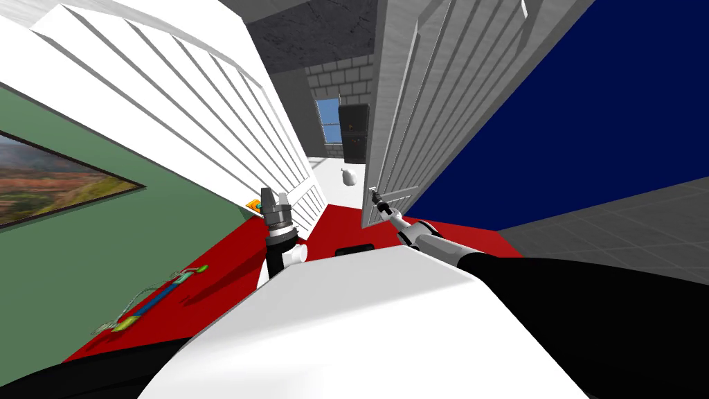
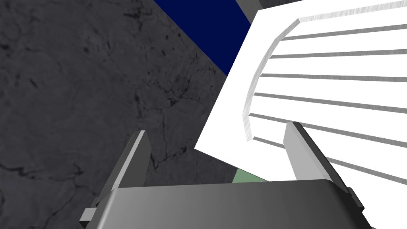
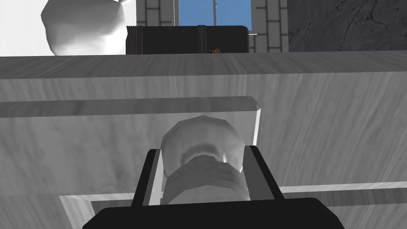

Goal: Pull the door open

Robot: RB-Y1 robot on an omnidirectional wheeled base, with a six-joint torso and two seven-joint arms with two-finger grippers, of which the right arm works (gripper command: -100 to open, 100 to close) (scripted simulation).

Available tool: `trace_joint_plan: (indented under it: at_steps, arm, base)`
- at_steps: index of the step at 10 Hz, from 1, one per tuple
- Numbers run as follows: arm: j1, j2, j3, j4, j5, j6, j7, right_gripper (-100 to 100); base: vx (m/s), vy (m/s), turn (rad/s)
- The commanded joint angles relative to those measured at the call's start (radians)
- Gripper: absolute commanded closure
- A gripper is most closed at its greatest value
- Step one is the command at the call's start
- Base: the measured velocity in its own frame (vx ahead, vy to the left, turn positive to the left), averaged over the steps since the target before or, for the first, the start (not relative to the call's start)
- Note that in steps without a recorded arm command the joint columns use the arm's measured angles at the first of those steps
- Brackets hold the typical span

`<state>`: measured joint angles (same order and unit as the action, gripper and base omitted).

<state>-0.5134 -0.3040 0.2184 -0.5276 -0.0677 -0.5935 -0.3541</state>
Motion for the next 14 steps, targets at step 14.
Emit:
trace_joint_plan:
  at_steps: [14]
  arm:
    - [0.0,-0.043,0.176,-0.026,0.05,-0.071,-0.146,100]
  base:
    - [-0.172,-0.141,0.072]
